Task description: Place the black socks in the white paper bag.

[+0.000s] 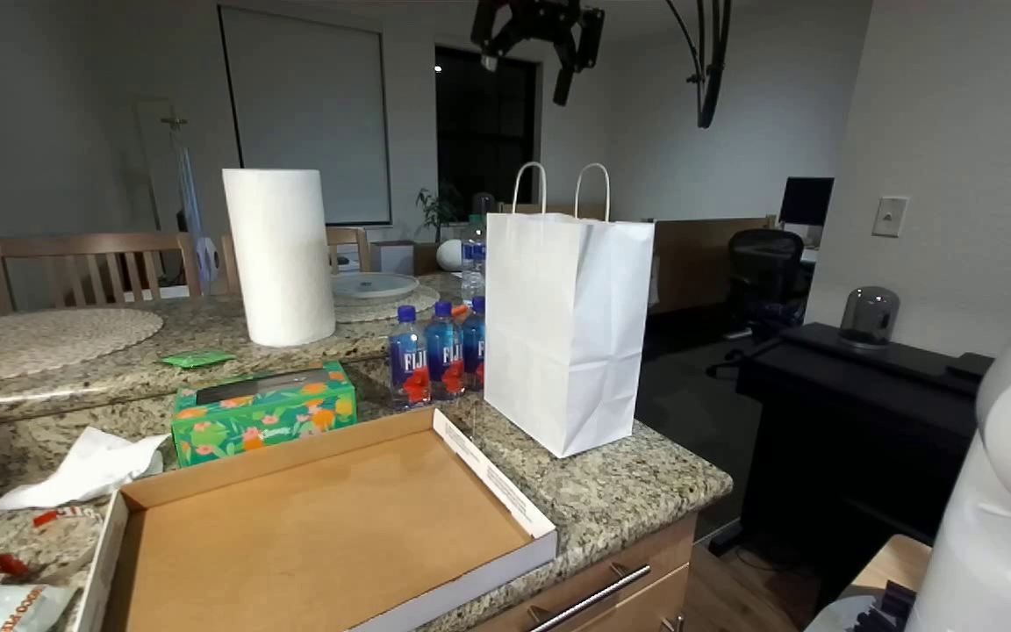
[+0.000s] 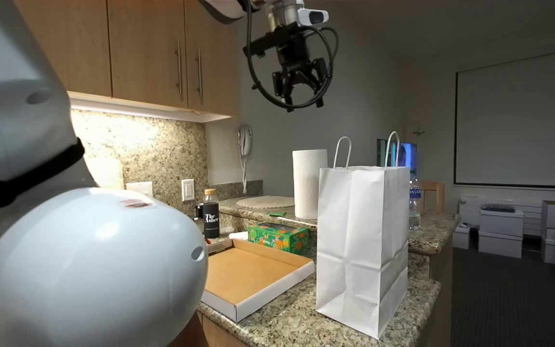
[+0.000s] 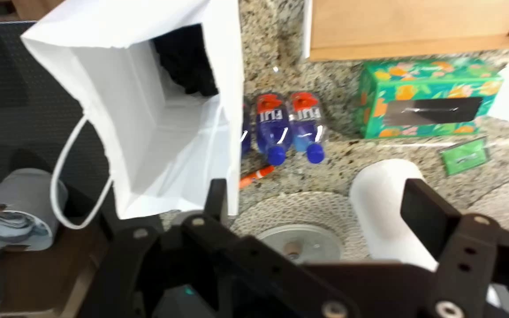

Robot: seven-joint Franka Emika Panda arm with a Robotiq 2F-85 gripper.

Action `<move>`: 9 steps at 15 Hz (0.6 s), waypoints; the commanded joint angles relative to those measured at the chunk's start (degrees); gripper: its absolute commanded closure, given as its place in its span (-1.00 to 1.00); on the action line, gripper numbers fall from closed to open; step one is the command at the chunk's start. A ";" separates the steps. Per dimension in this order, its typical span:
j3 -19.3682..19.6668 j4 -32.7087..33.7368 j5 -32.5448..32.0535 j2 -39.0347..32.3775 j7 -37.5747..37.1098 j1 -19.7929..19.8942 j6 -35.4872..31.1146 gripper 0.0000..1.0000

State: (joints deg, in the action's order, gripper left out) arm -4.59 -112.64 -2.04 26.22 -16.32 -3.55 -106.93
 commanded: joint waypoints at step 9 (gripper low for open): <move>-7.67 -3.80 10.67 4.29 -3.95 -3.74 15.96 -1.00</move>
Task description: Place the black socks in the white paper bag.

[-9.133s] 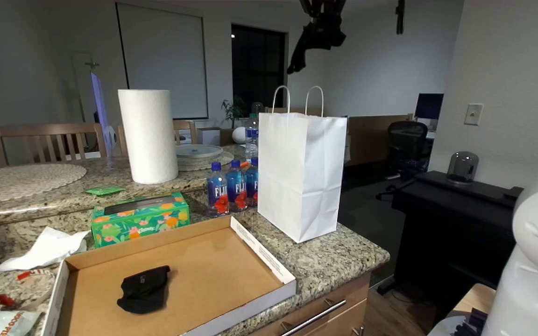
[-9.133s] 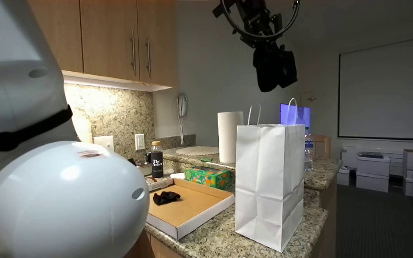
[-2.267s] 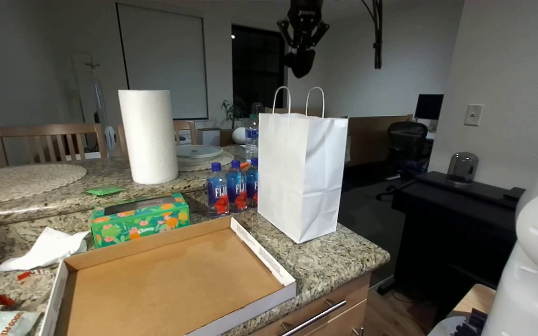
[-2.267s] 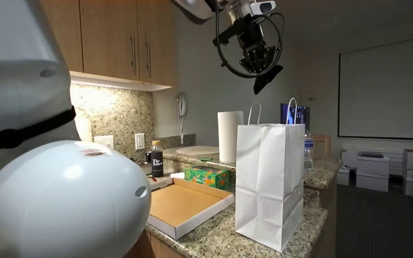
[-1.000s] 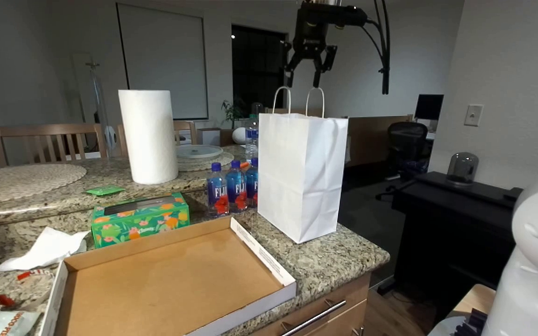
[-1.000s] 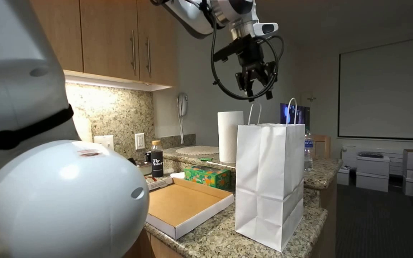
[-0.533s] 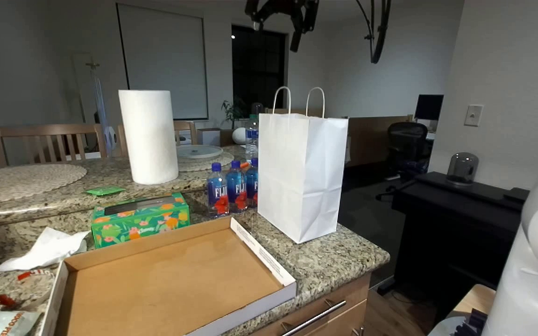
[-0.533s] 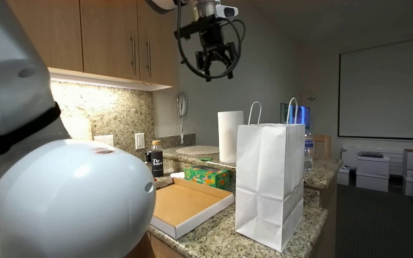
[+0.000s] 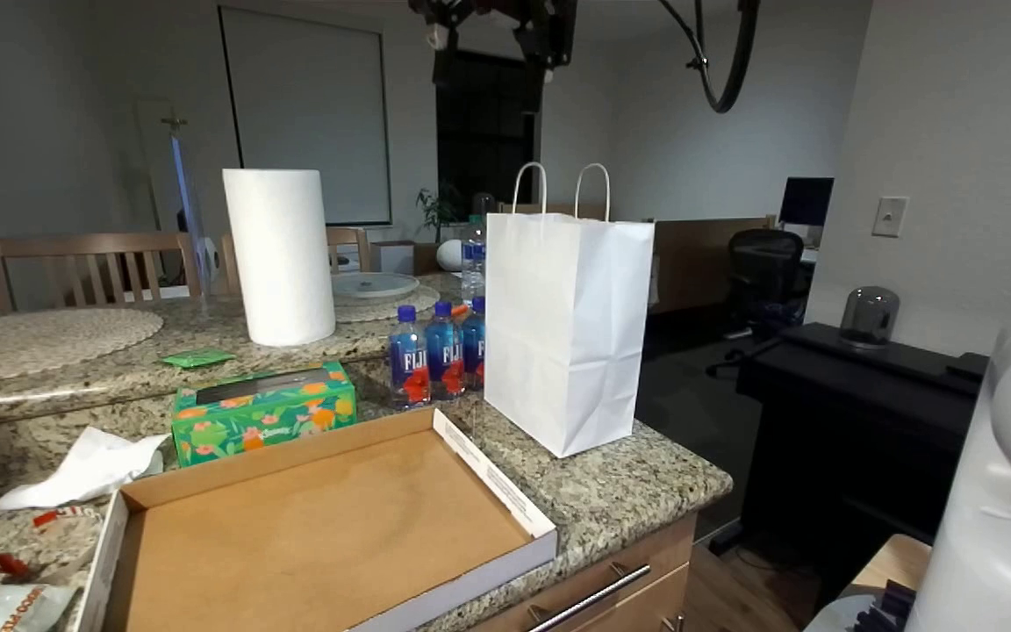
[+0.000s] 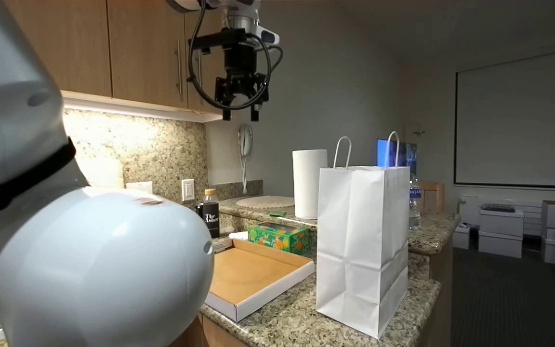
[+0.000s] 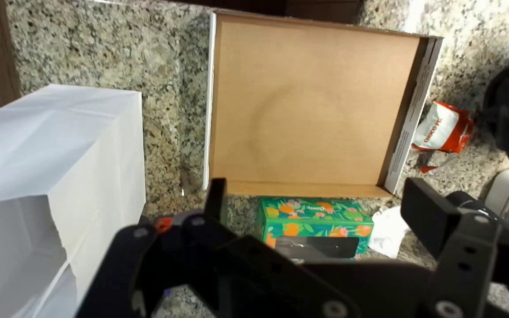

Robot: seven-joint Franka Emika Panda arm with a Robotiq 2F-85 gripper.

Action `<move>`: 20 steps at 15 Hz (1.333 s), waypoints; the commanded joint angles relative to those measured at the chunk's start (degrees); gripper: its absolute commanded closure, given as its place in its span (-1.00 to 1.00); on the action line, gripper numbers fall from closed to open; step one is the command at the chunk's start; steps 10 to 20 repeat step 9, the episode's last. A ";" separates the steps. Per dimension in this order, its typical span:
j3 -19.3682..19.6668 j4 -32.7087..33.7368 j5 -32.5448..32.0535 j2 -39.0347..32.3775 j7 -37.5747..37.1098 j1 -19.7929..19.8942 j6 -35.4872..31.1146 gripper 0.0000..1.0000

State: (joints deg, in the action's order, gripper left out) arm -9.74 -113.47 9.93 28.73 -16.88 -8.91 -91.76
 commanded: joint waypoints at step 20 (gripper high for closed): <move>-3.67 -3.73 -1.09 1.10 -2.84 1.11 0.28 -1.00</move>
